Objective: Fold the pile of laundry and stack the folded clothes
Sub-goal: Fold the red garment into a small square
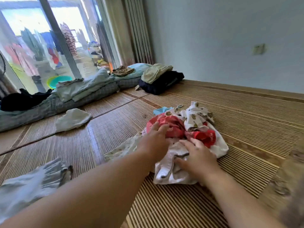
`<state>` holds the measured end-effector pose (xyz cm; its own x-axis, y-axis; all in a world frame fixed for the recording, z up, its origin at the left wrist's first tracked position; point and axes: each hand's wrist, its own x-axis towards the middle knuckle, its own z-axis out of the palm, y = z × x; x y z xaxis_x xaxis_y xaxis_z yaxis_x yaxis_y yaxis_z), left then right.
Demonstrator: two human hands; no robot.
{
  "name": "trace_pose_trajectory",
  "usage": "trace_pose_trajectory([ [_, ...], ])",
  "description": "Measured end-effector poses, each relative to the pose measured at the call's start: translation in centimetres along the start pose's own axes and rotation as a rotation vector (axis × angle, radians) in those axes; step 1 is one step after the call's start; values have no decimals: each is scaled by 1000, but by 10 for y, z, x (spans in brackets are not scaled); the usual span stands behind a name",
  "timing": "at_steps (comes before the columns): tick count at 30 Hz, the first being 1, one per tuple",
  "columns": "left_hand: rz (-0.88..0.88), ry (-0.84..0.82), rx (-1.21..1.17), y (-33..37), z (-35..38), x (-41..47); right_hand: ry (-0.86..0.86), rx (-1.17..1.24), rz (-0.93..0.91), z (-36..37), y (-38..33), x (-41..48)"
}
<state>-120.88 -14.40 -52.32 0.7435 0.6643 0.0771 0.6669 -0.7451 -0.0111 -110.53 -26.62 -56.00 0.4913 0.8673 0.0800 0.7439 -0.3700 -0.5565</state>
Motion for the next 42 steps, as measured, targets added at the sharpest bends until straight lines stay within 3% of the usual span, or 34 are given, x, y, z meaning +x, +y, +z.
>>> trace_pose_trajectory([
  [4, 71, -158, 237, -4, -2, 25, -9, 46, 7, -2, 10, 10],
  [9, 64, 91, -135, -4, -36, 17, 71, 128, 6, -9, -2, 13],
  [12, 60, 170, -270, 3, -67, -7, 169, 38, -25, -15, -21, 7],
  [18, 84, 252, -346, -2, -150, -77, 317, 145, -90, -46, -57, -19],
  [20, 46, 291, -356, -16, -181, -107, 296, 319, -138, -70, -70, -35],
  [23, -58, 342, -383, -39, -217, -149, 336, 360, -128, -105, -89, -51],
  [29, -273, 411, -417, -72, -267, -252, 124, 511, -256, -145, -173, -99],
  [33, -396, 347, -435, -94, -281, -316, 90, 570, -326, -162, -223, -132],
  [39, -496, 284, -591, -98, -300, -381, -87, 267, -423, -139, -279, -175],
  [42, -528, 245, -563, -94, -302, -395, -102, 272, -457, -116, -302, -216],
])
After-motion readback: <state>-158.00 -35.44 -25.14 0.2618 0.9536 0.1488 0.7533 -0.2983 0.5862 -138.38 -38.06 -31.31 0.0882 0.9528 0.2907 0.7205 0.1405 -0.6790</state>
